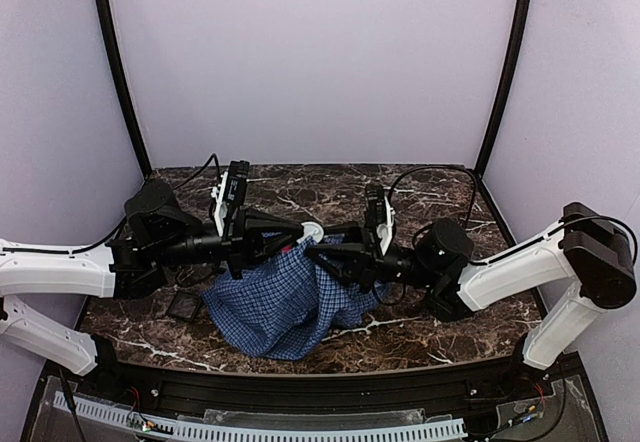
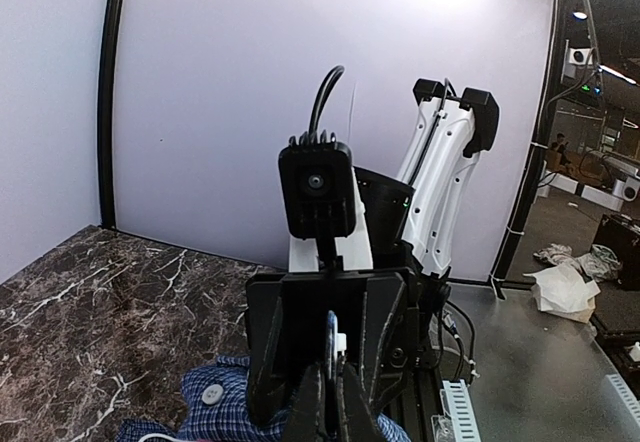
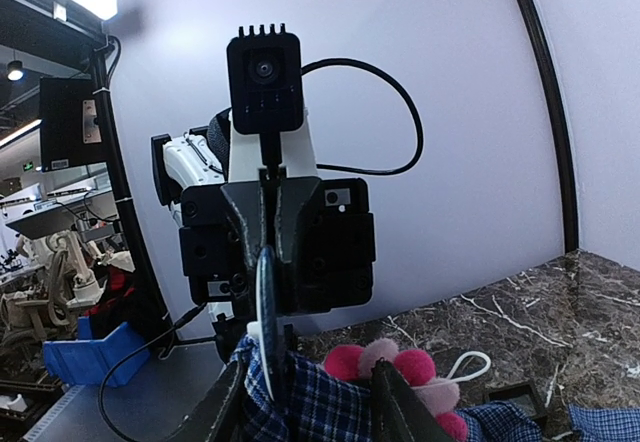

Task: Remove the brooch from the garment
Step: Pass from the left arm to the right

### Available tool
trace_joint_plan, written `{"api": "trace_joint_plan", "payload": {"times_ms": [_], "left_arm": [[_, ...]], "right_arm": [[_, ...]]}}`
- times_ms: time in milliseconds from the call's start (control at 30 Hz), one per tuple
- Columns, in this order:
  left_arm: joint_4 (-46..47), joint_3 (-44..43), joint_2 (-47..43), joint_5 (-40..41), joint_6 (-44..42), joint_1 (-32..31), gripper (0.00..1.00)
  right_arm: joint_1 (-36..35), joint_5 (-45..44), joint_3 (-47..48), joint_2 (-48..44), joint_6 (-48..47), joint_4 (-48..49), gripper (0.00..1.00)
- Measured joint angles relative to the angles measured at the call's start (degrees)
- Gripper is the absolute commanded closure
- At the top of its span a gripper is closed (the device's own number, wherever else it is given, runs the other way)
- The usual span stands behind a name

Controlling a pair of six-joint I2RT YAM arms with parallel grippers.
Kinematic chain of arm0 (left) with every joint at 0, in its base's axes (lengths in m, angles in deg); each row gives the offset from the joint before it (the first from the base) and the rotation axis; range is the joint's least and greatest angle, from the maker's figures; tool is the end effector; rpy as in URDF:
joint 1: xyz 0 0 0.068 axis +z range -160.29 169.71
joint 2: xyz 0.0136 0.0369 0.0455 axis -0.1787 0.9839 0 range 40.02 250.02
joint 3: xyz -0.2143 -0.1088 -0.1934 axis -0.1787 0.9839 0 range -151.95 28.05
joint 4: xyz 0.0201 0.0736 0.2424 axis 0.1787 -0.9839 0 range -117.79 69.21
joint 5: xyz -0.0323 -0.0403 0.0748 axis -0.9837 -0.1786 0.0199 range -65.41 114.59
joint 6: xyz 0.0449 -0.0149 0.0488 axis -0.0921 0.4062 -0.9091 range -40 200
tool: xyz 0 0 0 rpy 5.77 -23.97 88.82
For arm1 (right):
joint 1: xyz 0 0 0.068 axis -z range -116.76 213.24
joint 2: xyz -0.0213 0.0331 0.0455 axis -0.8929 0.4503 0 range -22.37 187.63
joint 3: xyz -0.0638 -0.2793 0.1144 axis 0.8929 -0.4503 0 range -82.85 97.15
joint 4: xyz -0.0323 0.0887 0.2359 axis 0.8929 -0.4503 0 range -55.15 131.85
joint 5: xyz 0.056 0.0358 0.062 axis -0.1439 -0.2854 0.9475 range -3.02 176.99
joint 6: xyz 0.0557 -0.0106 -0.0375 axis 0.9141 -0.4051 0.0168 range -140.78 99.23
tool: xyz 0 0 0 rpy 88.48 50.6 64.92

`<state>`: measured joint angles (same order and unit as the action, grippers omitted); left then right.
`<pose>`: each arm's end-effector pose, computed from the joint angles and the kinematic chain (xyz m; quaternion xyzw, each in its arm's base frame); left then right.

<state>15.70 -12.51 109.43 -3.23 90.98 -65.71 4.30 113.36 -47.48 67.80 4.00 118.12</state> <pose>0.1335 -0.2384 0.3493 0.4092 0.5232 -0.5325 0.5247 0.1448 0.2874 0.3000 -0.3412 0.4685 0.6326 0.5137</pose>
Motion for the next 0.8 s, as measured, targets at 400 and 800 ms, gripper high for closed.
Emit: {"api": "trace_joint_plan", "payload": {"times_ms": [400,800], "left_arm": [[0.0,0.0,0.0,-0.3,0.0,0.0,0.99],[0.0,0.0,0.0,-0.3,0.0,0.0,0.99]], "right_arm": [[0.0,0.9,0.5,0.7,1.5,0.0,0.63],[0.0,1.0,0.5,0.3,1.7,-0.1,0.63]]}}
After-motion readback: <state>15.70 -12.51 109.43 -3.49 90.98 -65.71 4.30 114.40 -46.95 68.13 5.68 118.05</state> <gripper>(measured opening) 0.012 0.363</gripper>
